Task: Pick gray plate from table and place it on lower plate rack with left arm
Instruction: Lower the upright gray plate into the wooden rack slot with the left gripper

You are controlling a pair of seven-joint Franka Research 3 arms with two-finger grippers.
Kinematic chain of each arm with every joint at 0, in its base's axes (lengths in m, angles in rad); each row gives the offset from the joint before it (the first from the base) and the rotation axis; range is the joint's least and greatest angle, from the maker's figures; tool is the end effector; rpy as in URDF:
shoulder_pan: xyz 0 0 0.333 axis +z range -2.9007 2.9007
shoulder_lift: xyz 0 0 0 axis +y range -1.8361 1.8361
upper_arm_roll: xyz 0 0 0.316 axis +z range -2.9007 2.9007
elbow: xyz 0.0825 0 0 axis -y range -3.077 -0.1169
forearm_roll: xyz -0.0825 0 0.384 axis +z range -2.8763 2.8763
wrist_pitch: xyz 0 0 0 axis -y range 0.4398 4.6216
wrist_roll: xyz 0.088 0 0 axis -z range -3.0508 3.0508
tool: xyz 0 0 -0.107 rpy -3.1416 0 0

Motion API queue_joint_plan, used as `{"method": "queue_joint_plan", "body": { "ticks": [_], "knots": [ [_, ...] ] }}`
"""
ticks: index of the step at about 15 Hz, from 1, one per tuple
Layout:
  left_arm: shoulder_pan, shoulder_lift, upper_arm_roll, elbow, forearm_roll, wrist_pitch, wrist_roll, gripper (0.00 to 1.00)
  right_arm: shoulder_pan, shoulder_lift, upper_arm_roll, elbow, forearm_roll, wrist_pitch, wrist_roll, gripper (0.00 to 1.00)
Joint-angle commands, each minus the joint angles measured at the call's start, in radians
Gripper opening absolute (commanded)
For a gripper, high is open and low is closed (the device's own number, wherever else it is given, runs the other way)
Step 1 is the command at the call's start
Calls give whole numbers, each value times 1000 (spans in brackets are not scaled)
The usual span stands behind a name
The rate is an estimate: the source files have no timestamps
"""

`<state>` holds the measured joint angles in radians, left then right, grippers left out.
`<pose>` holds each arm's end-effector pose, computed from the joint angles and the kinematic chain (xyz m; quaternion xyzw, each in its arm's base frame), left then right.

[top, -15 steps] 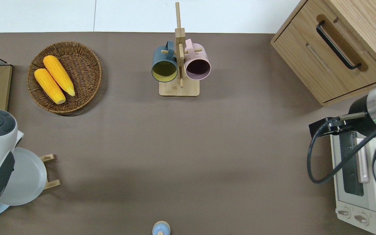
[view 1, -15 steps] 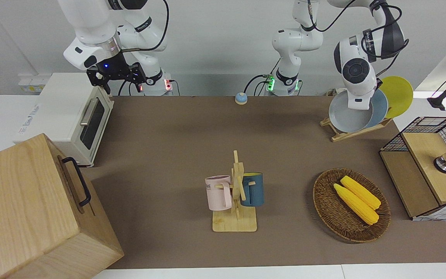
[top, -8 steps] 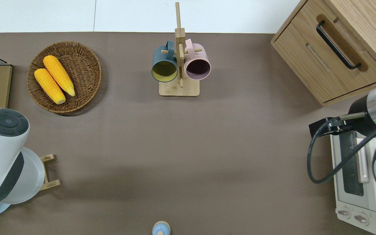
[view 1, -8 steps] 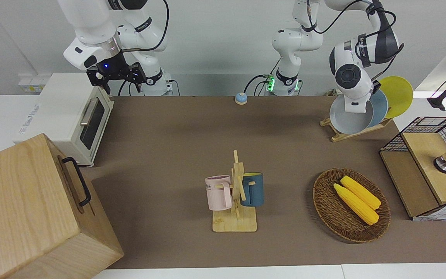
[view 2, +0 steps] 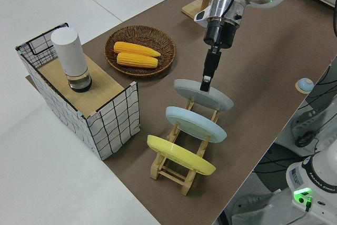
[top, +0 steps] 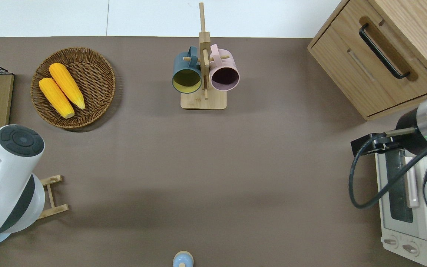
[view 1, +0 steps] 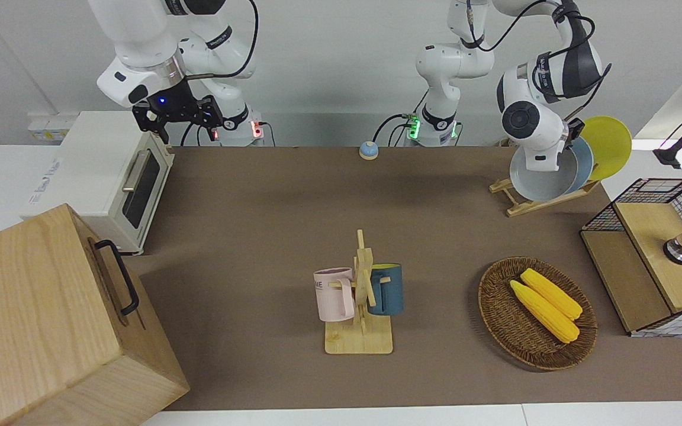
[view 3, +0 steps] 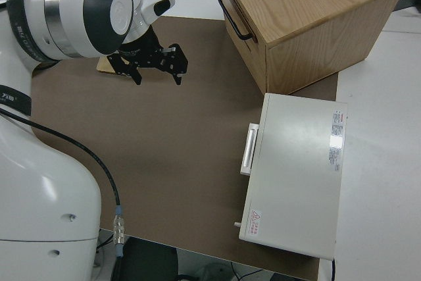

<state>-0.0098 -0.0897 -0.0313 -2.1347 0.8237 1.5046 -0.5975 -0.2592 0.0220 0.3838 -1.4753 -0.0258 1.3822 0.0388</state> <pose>0.4730 0.0630 0.4485 -0.8708 -0.1648 0.1090 0.4502 0.5375 0.0615 0.6421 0.9975 0.0413 -0.0558 0.0133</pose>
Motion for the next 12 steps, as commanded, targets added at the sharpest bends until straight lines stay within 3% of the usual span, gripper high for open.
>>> {"method": "queue_joint_plan", "body": {
  "ticks": [1,12],
  "knots": [
    [-12,10,7,-31,41,-6,-76,0,-23,-2,21,6,-6,-12,12,983],
    [-4,10,-2,-25,64,-14,-76,0,-23,-2,21,6,-6,-11,12,983]
  ]
}}
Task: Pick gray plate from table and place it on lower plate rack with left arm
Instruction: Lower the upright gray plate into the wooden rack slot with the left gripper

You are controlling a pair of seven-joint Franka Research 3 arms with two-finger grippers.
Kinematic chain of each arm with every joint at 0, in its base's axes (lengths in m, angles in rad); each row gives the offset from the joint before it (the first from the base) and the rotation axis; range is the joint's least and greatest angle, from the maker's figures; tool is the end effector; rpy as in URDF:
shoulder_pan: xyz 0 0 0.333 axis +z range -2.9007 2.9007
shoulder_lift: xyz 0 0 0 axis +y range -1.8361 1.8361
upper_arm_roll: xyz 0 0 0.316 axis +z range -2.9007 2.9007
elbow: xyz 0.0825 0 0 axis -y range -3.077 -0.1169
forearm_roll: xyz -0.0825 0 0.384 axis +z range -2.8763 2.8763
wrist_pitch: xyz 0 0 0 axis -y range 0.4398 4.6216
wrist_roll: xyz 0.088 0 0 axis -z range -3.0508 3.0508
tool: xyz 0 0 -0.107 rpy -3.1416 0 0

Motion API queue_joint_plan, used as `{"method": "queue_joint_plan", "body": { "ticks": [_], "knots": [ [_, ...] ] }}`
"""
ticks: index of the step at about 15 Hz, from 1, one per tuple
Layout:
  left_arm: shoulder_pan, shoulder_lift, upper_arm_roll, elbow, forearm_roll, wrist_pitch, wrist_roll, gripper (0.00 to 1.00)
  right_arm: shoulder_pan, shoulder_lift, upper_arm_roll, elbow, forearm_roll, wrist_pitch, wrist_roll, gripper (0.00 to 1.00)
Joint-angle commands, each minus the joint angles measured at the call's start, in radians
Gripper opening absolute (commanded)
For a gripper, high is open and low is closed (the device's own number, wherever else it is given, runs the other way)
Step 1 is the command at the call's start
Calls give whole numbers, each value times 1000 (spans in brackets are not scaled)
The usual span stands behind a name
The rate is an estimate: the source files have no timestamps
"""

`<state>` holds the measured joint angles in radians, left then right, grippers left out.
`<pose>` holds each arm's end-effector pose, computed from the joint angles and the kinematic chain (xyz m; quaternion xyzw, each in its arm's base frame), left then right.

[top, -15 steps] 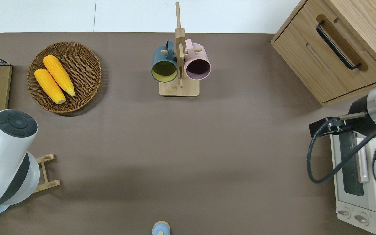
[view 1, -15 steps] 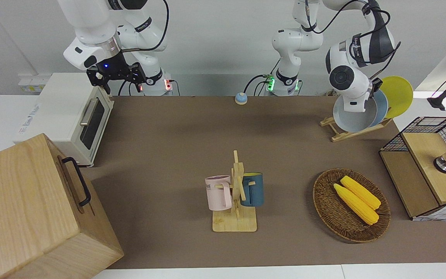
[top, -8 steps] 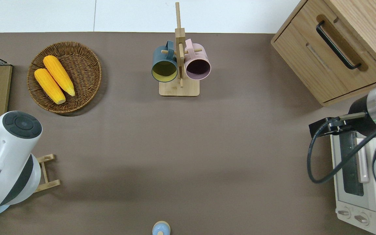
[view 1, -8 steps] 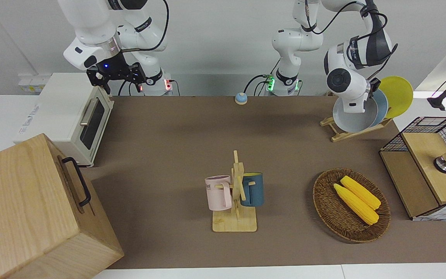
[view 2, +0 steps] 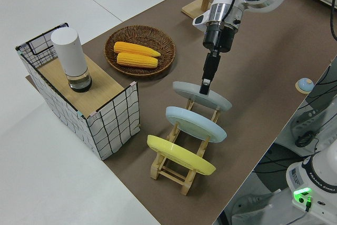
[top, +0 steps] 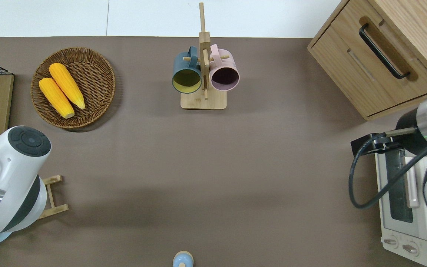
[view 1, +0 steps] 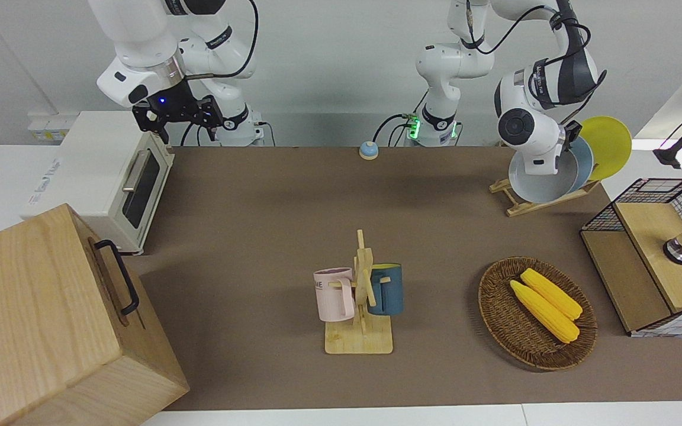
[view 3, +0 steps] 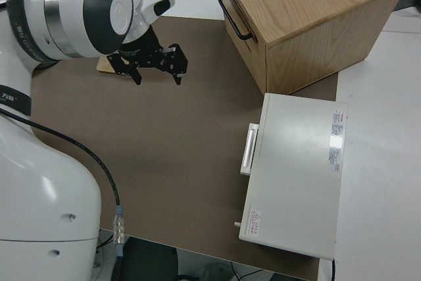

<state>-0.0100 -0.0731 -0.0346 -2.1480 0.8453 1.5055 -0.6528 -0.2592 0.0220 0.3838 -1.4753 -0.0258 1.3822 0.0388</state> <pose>0.4733 0.0629 0.4367 -0.8613 -0.1771 0.1037 0.4648 0.5375 0.0615 0.6421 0.9975 0.0413 -0.0558 0.0133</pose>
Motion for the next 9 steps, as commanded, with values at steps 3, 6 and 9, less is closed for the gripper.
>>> {"method": "queue_joint_plan", "body": {
  "ticks": [3,6,9],
  "knots": [
    [-2,-16,-1,-4,40,-11,-16,0,-23,-2,20,6,-5,-11,12,983],
    [-7,-11,1,3,28,-18,-15,0,-23,-2,21,7,-6,-11,12,983],
    [-10,1,-2,37,28,-34,-11,0,-23,-2,21,7,-6,-12,12,983]
  ]
}}
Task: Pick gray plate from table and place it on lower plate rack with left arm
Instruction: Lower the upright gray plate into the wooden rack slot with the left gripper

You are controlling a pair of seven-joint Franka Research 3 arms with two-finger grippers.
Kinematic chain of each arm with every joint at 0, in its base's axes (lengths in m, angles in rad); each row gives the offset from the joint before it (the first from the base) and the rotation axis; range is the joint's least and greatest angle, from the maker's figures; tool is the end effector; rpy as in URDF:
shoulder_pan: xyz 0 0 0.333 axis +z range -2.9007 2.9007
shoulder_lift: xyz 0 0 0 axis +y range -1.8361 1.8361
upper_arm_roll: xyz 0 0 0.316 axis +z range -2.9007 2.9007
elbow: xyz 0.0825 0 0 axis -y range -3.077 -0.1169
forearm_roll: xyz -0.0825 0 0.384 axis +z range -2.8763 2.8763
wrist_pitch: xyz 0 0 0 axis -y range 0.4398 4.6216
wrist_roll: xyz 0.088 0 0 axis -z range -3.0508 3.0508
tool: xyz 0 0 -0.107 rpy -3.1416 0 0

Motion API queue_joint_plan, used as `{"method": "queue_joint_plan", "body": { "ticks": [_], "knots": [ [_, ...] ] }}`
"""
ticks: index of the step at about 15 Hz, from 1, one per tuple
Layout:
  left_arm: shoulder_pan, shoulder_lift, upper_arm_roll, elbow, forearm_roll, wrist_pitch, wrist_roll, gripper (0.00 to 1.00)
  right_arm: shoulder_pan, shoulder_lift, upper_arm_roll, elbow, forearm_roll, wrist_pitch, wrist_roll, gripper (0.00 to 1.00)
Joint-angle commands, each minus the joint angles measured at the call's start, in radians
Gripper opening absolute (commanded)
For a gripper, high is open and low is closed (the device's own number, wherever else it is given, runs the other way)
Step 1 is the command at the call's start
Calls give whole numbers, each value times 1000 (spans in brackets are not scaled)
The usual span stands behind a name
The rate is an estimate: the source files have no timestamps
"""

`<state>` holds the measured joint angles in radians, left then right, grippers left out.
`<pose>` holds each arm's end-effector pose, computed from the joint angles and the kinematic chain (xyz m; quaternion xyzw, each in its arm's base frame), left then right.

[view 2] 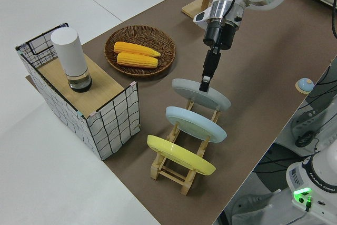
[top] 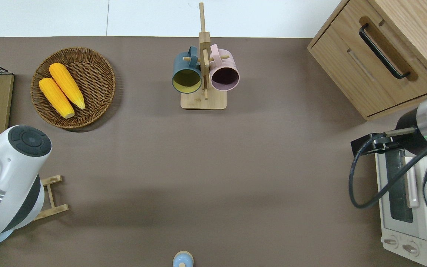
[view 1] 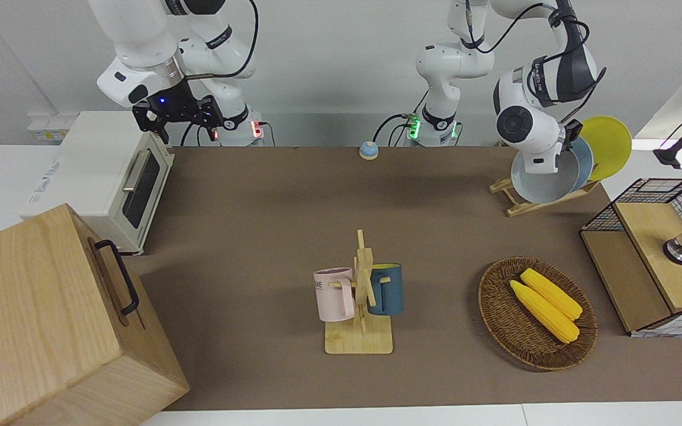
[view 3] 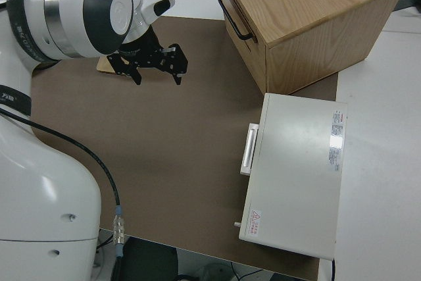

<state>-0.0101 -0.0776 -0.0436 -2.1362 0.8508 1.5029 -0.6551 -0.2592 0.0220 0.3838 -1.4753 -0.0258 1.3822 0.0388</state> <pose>0.4758 0.0590 0.4442 -0.8613 -0.1775 0.0939 0.4667 0.5375 0.0615 0.6421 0.9975 0.0413 -0.0558 0.0133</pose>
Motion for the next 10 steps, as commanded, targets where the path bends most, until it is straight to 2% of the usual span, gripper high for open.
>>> {"method": "queue_joint_plan", "body": {
  "ticks": [1,10],
  "knots": [
    [-10,5,8,25,16,-30,0,0,-23,-2,20,7,-6,-11,12,983],
    [-2,4,11,22,13,-7,14,0,-23,-2,21,7,-6,-11,12,983]
  ]
}}
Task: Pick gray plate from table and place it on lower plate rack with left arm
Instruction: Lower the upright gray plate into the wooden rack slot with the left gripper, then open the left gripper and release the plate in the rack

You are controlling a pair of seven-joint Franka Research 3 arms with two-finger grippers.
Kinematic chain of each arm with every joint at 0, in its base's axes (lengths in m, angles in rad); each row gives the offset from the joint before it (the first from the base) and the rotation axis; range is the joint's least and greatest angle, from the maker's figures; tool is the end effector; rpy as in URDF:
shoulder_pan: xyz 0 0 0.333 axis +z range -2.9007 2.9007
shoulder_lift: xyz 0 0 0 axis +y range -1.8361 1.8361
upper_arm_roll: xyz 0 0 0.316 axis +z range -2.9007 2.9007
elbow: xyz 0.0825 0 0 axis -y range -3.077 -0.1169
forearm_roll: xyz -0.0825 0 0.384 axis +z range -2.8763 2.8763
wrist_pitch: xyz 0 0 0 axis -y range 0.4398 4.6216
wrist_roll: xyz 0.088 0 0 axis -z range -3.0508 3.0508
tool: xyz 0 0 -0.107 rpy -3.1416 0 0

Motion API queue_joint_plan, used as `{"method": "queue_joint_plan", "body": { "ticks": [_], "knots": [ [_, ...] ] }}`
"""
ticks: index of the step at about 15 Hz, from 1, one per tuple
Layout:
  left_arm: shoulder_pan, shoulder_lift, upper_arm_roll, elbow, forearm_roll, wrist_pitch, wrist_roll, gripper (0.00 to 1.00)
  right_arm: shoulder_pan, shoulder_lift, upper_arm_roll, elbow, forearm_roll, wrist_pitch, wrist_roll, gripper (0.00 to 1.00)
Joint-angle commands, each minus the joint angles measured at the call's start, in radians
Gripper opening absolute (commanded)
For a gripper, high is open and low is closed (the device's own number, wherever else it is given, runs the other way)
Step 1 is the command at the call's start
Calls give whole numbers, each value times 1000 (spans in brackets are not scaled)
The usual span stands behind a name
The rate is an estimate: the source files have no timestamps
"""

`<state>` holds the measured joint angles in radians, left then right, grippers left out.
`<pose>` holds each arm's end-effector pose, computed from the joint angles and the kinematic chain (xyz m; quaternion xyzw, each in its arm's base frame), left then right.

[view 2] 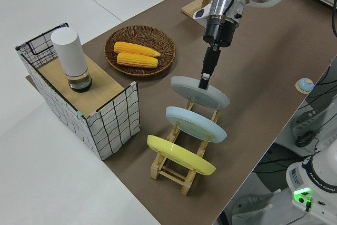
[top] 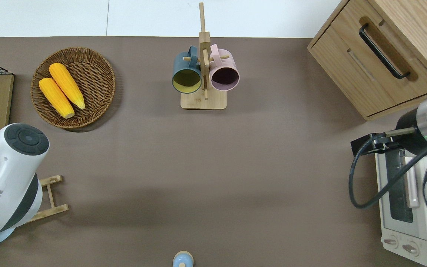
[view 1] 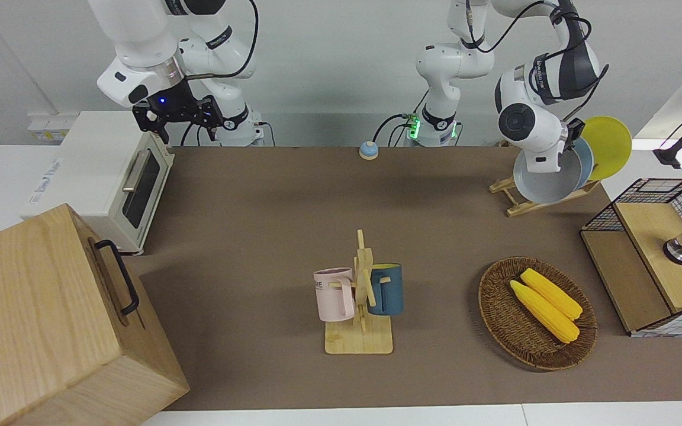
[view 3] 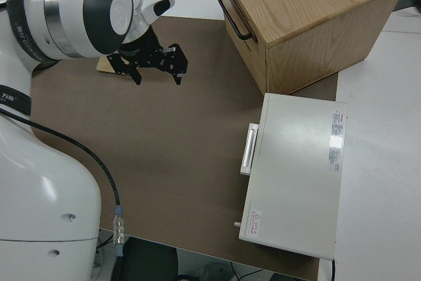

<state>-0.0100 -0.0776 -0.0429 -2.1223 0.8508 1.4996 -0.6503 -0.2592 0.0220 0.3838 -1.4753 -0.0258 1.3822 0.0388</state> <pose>0.4782 0.0594 0.4500 -0.8619 -0.1795 0.0906 0.4655 0.5375 0.0615 0.6421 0.9975 0.0413 -0.0558 0.0133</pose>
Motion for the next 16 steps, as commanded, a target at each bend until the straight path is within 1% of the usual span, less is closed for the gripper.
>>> {"method": "queue_joint_plan", "body": {
  "ticks": [1,3,4,8,11,16],
  "knots": [
    [-2,4,11,8,8,-4,11,0,-23,-2,21,6,-6,-12,12,983],
    [-1,2,11,8,-36,10,23,0,-23,-2,20,7,-6,-11,12,983],
    [-2,2,8,7,-42,8,17,0,-23,-2,20,7,-6,-11,12,983],
    [-7,7,6,1,-29,5,-14,0,-23,-2,21,6,-6,-11,12,983],
    [-11,25,1,-4,-27,-8,-86,0,-23,-2,20,6,-6,-11,12,983],
    [-16,33,-37,-12,-35,-39,-146,0,-23,-2,21,7,-6,-11,12,983]
  ]
}}
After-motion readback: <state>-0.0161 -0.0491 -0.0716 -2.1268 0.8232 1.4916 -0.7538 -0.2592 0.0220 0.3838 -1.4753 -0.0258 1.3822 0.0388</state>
